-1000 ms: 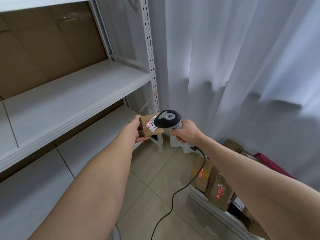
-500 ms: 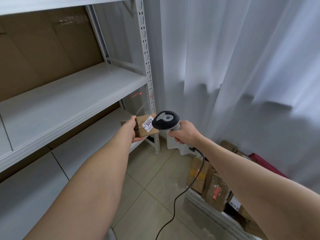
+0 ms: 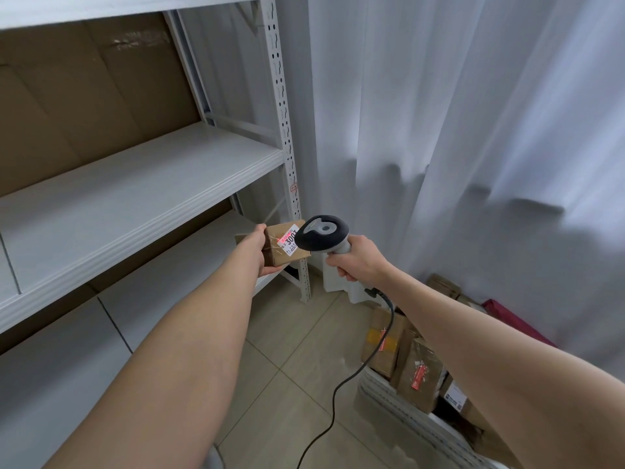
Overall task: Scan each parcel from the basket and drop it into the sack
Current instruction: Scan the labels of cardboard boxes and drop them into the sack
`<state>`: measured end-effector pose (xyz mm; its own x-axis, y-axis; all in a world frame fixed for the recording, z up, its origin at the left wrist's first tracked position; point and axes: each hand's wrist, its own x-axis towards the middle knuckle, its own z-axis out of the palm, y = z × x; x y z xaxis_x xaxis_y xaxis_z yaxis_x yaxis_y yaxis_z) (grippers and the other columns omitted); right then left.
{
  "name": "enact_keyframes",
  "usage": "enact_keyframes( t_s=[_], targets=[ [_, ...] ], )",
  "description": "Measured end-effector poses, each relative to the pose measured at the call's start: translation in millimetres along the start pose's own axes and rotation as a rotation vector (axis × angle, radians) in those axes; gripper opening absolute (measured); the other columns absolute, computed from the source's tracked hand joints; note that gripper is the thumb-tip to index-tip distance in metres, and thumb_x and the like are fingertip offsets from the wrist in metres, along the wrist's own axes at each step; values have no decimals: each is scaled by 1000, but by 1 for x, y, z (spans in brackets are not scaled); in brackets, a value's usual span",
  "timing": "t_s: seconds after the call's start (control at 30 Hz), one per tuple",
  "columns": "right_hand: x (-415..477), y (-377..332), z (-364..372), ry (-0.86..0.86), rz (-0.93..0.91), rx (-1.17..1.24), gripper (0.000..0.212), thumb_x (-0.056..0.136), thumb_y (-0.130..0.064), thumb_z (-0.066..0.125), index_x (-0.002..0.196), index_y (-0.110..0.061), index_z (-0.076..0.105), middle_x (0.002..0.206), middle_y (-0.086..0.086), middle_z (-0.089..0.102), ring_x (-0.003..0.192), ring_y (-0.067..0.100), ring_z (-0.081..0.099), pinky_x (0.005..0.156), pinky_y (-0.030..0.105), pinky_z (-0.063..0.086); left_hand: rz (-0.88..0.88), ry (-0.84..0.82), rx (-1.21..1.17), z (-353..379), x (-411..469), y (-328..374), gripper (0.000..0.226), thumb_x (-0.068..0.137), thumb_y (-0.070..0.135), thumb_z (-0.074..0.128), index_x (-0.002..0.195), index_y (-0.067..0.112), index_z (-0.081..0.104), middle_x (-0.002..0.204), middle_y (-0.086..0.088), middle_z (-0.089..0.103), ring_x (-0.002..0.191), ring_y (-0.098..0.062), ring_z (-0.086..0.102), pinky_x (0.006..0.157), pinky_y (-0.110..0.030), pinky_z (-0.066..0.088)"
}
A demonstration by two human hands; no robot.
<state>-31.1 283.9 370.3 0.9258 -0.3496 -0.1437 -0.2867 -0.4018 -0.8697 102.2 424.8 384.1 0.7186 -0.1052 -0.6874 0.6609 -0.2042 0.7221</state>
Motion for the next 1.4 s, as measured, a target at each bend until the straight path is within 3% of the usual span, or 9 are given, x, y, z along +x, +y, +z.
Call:
enact_keyframes(
  t_s=[0.4,0.5,0.6,0.73,0.83,0.97,1.13,1.3,1.4],
  targets=[
    [1,2,-3,12,-23,-43,10,86,-12,62,80,-18,57,64,3,59,56,15,54,57,26,51,5,1,14,3,5,1,39,95,50,48,109,14,53,84,-12,60,78,-26,61,71,-38,54],
    [1,2,-4,7,-14,-18,10,87,-11,61,81,-18,57,63,3,59,54,13,52,54,23,49,4,7,5,4,8,1,41,94,51,49,111,15,53,88,-12,62,79,-26,62,68,-39,54],
    [3,6,-2,22,3,77,7,87,-11,62,87,-15,58,62,4,59,49,11,50,49,21,46,-1,18,-19,3,9,-2,43,91,52,53,115,15,54,97,-12,66,80,-27,65,68,-40,56],
    [6,11,4,36,67,270,5,89,-10,62,87,-10,58,64,8,57,48,12,48,47,21,45,-10,15,-56,-6,9,-14,46,89,49,59,117,15,51,104,-13,65,93,-29,65,82,-42,57],
    [8,13,15,39,131,406,5,90,-10,62,88,-7,58,68,9,57,51,13,48,48,21,45,-11,7,-68,-17,6,-28,52,85,50,64,121,15,50,104,-15,64,92,-31,65,82,-44,57],
    [9,14,37,26,224,578,7,88,-8,65,88,-8,58,69,7,58,58,15,51,55,27,47,-41,24,-93,-37,-5,-48,57,83,50,66,123,13,50,107,-17,64,92,-31,66,72,-44,58],
    [12,17,75,-38,279,583,18,87,-19,71,99,-13,59,89,8,65,80,23,63,71,36,56,-62,83,-99,-66,-21,-82,52,83,45,67,122,12,53,104,-17,63,91,-31,65,79,-45,57],
    [-2,11,115,-96,279,506,39,80,-26,76,112,-9,62,105,12,68,94,29,63,93,48,53,-105,130,-86,-101,-40,-111,48,85,35,65,124,12,48,108,-19,60,92,-33,63,74,-47,55],
    [-14,2,139,-133,277,475,39,82,-25,75,114,-8,62,107,13,68,99,31,64,95,48,52,-127,133,-82,-128,-49,-125,46,82,30,66,120,10,51,116,-20,59,103,-36,60,88,-50,52]
  ],
)
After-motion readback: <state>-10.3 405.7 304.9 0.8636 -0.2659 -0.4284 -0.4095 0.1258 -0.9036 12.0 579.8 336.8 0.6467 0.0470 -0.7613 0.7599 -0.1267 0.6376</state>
